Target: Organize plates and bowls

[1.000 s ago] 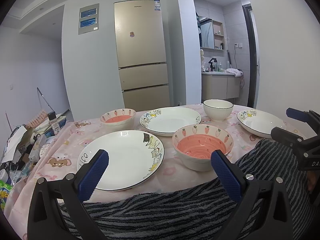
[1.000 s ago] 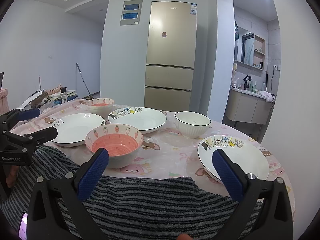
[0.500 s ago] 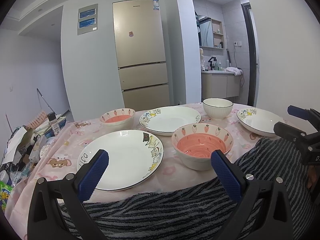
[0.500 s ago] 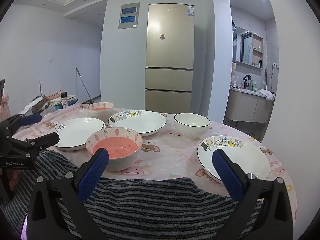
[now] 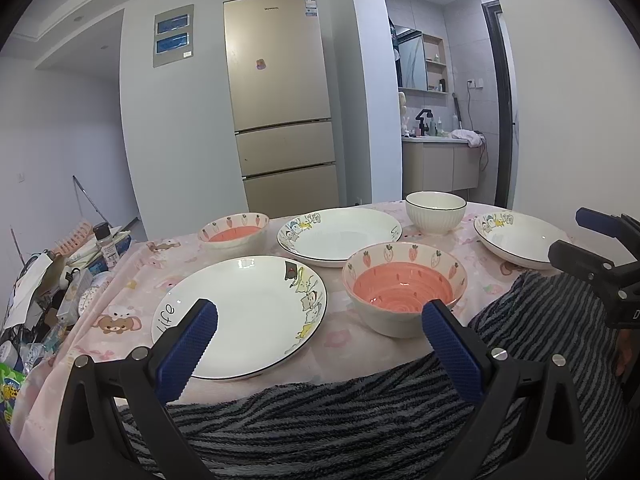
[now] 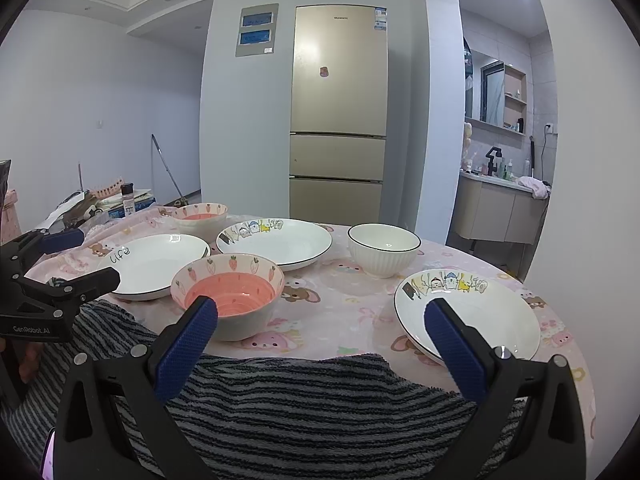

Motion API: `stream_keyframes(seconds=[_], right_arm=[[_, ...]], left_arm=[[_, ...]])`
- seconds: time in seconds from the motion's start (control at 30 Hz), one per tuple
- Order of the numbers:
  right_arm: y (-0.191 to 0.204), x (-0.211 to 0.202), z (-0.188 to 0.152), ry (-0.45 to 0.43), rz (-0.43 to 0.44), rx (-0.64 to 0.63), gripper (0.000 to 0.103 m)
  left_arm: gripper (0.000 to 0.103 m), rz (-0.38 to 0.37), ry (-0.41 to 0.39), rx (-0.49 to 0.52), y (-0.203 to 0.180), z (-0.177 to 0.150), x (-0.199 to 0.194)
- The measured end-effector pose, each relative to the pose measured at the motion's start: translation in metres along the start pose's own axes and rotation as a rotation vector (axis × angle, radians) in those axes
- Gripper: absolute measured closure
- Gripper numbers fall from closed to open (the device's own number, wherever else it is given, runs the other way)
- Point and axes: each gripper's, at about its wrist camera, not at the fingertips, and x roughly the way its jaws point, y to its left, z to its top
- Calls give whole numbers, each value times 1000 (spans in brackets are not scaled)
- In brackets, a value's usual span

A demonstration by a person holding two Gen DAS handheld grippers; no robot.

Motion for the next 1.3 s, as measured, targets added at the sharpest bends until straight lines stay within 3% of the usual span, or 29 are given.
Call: stream_keyframes(seconds=[1.3], right_arm=[[-4,1,-1,-2,9,14,0]], left_arm=[[0,-1,17,10,-2,-1,7]])
